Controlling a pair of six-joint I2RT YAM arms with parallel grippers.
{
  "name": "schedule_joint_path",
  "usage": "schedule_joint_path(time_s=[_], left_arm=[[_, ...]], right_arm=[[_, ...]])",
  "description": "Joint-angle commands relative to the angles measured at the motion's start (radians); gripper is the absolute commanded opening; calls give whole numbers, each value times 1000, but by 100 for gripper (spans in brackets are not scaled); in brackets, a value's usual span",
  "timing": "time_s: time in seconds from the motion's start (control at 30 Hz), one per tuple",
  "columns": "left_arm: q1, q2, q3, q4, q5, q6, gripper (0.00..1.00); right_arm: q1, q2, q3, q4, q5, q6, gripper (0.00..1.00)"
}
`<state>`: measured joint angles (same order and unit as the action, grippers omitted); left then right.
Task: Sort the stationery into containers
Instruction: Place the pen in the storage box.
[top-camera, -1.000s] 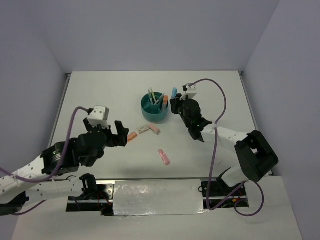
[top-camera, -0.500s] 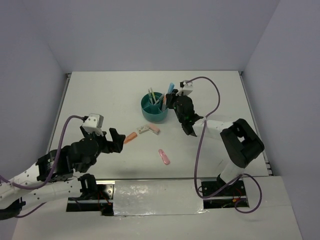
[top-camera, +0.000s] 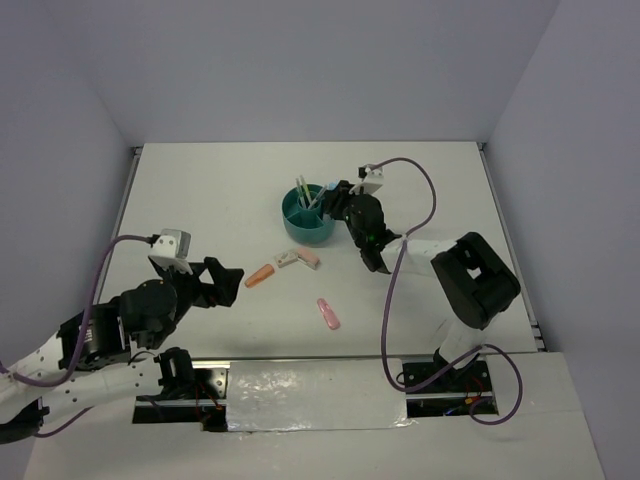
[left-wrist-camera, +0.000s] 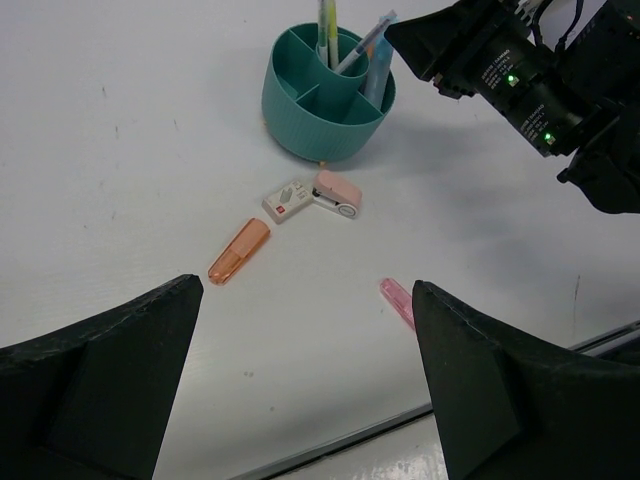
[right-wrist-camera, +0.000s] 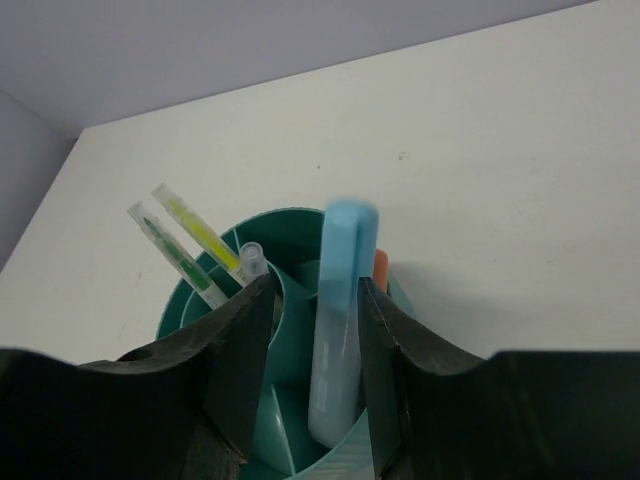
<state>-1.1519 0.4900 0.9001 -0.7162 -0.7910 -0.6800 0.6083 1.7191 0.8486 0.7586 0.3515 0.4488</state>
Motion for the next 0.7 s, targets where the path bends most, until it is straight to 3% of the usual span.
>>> schedule_joint_path(time_s=[0.0, 0.17, 0.3, 0.43, 0.53, 0.57, 0.67], left_arm=[[-3, 16, 19, 23, 7, 25, 99], [-3, 7, 11, 24, 12, 23, 99], [-3, 24, 13, 14, -5, 2, 99], [-3, 109, 33, -70, -54, -85, 99], [-2, 189, 45, -141, -79, -176, 99], [0, 217, 54, -163, -85, -229, 99], [27, 369, 82, -216, -56, -294, 99]], right_arm=[[19, -3, -17, 73, 7, 13, 47], [28, -24, -62, 82, 21, 27, 50], [42, -168, -147, 97, 66, 56, 50], [86, -349, -226, 16, 112, 36, 63], [126, -487, -197, -247, 152, 41, 68], [128, -513, -186, -407, 138, 48, 69], [140, -555, -141, -629, -52, 13, 70]])
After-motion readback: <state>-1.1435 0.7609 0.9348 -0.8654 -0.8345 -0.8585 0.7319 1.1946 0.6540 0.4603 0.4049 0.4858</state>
